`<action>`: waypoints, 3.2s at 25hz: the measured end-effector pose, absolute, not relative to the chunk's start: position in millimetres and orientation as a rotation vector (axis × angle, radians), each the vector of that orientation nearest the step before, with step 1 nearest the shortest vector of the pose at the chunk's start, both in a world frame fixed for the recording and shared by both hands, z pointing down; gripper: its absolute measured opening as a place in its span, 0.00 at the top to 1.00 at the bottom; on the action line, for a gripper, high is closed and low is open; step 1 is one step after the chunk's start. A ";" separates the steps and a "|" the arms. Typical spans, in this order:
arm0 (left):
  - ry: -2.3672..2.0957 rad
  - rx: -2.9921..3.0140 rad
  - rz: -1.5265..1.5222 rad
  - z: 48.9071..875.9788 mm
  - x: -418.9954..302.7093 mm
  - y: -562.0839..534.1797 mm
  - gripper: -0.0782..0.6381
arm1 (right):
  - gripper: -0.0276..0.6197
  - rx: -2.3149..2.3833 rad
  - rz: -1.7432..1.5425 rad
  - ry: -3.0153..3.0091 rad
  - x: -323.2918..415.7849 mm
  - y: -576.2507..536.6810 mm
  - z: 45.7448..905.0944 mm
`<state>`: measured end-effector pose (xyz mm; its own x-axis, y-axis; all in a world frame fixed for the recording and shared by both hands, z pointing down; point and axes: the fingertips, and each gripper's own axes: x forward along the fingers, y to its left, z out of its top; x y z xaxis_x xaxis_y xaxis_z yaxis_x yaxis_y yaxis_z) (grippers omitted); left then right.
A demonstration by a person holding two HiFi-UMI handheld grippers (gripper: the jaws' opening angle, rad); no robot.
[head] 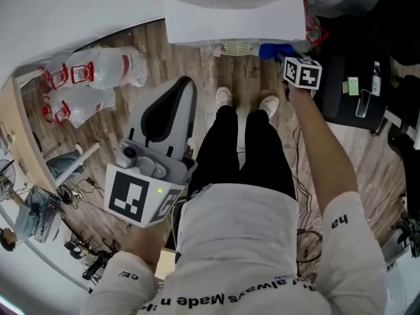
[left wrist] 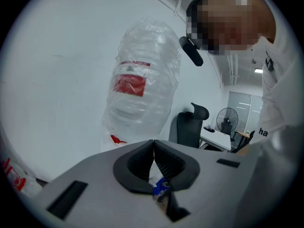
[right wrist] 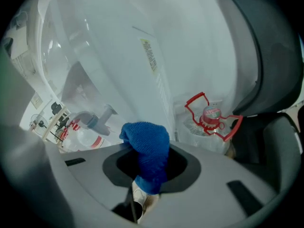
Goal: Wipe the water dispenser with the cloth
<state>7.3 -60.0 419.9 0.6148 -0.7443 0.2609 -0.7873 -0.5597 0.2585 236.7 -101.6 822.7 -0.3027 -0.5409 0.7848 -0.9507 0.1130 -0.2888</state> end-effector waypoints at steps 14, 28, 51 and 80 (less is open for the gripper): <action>-1.231 2.465 0.204 472.2 -2.3 -48.9 0.86 | 0.81 1.448 1.103 -1.882 230.9 -103.3 882.4; -1.234 2.456 0.224 508.1 1.2 -46.6 0.86 | 0.81 1.410 1.100 -1.844 229.5 -106.0 943.1; -1.252 2.429 0.220 526.8 -11.8 -50.4 0.86 | 0.81 1.393 1.118 -1.780 230.3 -106.1 980.9; -1.249 2.436 0.145 515.4 -19.7 -55.1 0.86 | 0.81 1.686 0.719 -2.106 203.3 -36.5 721.3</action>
